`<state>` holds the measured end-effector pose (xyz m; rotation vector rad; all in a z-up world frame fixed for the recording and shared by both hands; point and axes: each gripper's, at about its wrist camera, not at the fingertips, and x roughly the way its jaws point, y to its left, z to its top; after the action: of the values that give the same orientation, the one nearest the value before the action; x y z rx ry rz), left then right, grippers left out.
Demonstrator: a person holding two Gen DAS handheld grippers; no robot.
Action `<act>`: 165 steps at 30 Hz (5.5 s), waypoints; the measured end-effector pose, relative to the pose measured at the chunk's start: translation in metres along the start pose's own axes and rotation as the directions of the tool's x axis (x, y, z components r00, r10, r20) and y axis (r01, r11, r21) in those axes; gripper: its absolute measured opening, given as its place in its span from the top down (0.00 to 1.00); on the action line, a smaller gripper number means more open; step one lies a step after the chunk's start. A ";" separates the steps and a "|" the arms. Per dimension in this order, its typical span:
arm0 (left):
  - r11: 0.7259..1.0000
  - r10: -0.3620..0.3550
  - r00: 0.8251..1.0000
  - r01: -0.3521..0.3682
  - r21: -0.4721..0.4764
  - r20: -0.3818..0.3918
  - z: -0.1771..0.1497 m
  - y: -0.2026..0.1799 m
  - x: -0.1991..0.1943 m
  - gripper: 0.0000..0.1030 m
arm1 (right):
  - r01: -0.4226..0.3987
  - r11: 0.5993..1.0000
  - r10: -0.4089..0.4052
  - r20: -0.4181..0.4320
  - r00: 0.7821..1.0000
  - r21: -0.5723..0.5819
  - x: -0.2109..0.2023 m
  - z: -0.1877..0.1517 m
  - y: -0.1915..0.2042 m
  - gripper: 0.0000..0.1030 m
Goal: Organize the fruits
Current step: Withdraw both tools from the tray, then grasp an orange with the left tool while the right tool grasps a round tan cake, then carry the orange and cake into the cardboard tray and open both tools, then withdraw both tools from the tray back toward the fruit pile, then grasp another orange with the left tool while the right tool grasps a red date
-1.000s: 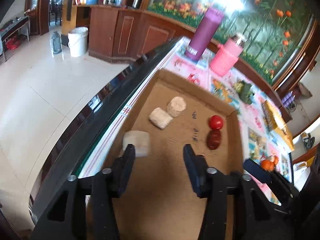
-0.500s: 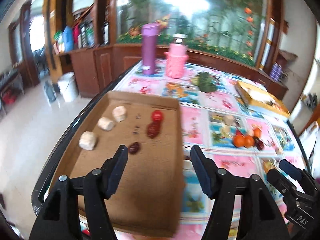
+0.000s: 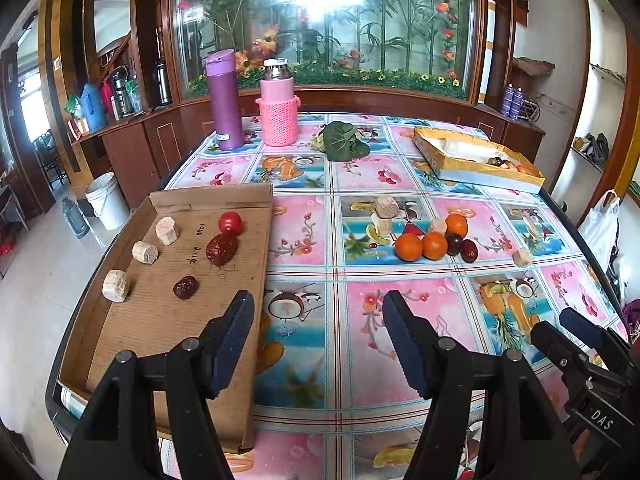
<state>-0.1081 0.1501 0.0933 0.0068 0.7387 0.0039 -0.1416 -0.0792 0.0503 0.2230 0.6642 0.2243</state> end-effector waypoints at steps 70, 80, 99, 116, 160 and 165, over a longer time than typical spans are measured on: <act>0.958 -0.266 0.945 0.282 0.059 -0.189 0.036 -0.049 0.124 0.73 | 0.142 0.982 -0.166 -0.205 0.964 -0.128 0.080 0.059 -0.082 0.76; 0.969 -0.224 0.969 0.211 -0.125 -0.101 0.017 0.048 0.066 0.73 | 0.064 0.992 -0.077 -0.123 0.989 -0.109 0.030 0.067 -0.046 0.76; 0.945 0.107 0.972 -0.165 -0.283 -0.210 -0.019 0.226 0.072 0.72 | -0.391 0.863 0.251 -0.399 0.882 -0.320 0.128 0.014 0.243 0.75; 0.917 0.063 0.990 -0.107 -0.384 -0.125 -0.020 0.238 0.051 0.60 | -0.338 0.845 0.165 -0.398 0.902 -0.415 0.165 -0.007 0.278 0.55; 0.977 -0.136 0.988 0.121 -0.173 -0.078 0.003 0.073 0.027 0.38 | 0.114 0.976 -0.159 -0.249 0.956 -0.185 0.146 0.066 -0.005 0.56; 0.973 -0.199 0.974 0.183 -0.140 -0.110 0.017 0.040 0.047 0.38 | 0.096 0.971 -0.150 -0.247 0.957 -0.218 0.150 0.065 -0.004 0.67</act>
<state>-0.0625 0.1904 0.0744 -0.1897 0.8590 -0.1334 0.0146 -0.0500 0.0119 -0.0479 0.9085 0.2020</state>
